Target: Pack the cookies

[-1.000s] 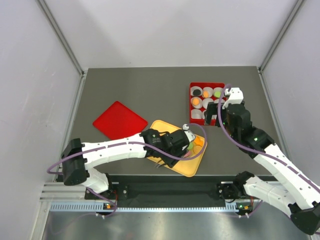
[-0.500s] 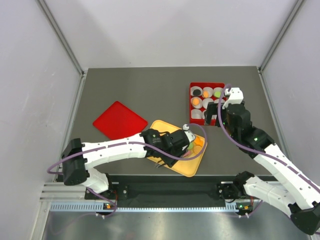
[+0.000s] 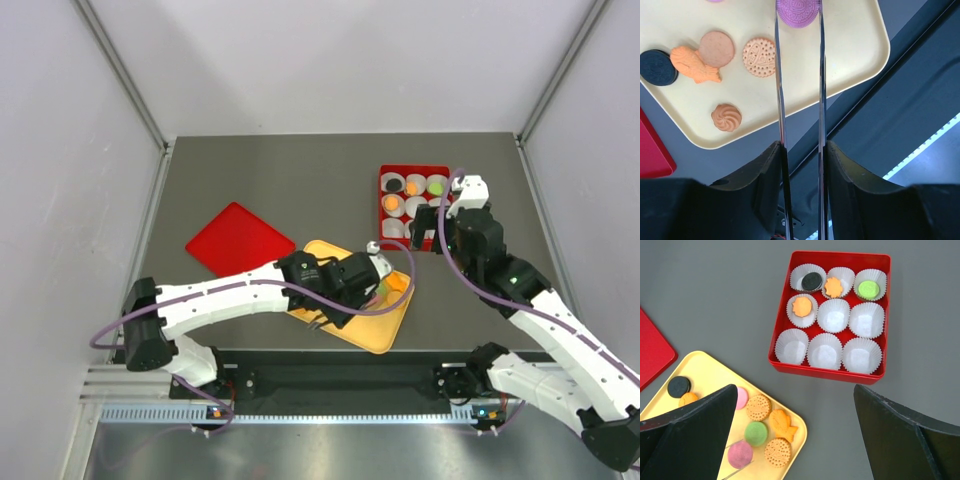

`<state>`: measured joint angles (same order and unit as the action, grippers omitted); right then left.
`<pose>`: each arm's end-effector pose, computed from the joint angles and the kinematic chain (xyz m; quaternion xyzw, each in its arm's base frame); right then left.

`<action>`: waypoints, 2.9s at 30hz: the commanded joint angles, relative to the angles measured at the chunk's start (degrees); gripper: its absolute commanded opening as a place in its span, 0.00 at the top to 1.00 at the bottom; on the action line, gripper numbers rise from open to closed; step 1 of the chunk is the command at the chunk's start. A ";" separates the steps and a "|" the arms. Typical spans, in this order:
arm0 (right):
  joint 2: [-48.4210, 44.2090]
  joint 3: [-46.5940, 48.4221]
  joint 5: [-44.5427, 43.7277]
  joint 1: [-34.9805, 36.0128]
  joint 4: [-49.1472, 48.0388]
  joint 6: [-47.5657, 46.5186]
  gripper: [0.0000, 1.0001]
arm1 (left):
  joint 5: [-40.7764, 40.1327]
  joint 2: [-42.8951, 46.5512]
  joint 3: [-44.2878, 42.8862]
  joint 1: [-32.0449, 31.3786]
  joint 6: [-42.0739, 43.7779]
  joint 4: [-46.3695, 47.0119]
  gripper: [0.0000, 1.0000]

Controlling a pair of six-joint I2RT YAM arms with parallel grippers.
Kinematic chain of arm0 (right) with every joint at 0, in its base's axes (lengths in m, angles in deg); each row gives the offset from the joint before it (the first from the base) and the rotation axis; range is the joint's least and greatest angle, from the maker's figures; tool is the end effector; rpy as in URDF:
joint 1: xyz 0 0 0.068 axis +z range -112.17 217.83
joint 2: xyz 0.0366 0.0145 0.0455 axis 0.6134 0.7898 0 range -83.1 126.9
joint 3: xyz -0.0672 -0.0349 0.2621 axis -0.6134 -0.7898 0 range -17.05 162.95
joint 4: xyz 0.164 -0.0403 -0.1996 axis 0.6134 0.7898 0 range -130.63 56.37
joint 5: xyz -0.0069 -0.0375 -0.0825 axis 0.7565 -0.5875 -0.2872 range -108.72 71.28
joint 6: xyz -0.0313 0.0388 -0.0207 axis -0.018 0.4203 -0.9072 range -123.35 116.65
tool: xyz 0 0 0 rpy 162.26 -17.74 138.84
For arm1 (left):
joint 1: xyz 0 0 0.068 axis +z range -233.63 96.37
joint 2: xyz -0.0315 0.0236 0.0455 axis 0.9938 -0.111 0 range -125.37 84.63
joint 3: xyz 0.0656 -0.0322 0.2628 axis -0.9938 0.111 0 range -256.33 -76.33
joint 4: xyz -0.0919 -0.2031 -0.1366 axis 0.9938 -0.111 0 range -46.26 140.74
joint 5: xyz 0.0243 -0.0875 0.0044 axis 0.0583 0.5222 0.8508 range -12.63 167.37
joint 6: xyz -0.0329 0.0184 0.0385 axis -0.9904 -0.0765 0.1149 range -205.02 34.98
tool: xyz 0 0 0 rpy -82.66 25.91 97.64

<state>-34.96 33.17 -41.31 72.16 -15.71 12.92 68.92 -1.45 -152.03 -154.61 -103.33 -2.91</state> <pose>0.1605 0.0931 0.3374 -0.0213 0.8239 0.0842 0.5600 0.1033 -0.2834 0.2935 0.4163 0.8783 -0.1064 0.2099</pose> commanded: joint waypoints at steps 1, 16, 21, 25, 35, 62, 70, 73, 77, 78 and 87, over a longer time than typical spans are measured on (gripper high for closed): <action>-1.20 0.58 0.09 0.13 -1.81 0.16 0.00 | -1.75 3.46 -3.75 -0.04 0.46 -1.11 0.57; -3.75 3.92 -2.63 0.13 -0.41 -0.36 0.00 | -1.57 -7.86 -17.98 12.70 5.65 17.77 0.57; -4.63 5.33 -3.87 0.04 0.47 -0.36 0.00 | -0.52 -18.58 -26.84 15.69 6.70 22.88 0.58; -5.86 6.21 -5.53 0.13 2.31 -0.36 0.00 | 0.62 -25.26 -32.57 17.10 6.79 23.67 0.59; -8.23 6.83 -7.03 0.13 4.51 -0.63 0.00 | 4.32 -33.44 -36.01 20.18 6.09 26.40 0.58; -6.57 7.97 -6.24 0.13 5.57 -0.54 0.00 | 5.11 -27.22 -33.21 21.23 5.57 26.40 0.51; -4.99 5.69 -5.01 0.13 3.03 0.51 0.00 | 2.30 -9.49 -18.55 21.76 2.14 19.82 0.50; -3.85 4.54 -4.13 0.13 1.80 0.60 0.00 | 3.17 -3.05 -12.83 21.76 1.43 15.95 0.50; -2.09 3.22 -3.25 0.04 -0.05 0.60 0.00 | 4.67 3.02 -6.93 21.41 0.73 8.14 0.50; -1.56 2.96 -2.99 0.04 -0.40 0.60 0.00 | 5.02 5.46 -4.22 21.41 0.55 6.99 0.50; 2.39 1.11 -0.88 -0.05 -4.01 1.31 0.00 | 6.87 15.14 7.04 15.09 -4.36 -2.42 0.48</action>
<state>-32.95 34.20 -43.26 72.16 -15.16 13.65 75.13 9.93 -146.68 -136.64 -104.77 -1.86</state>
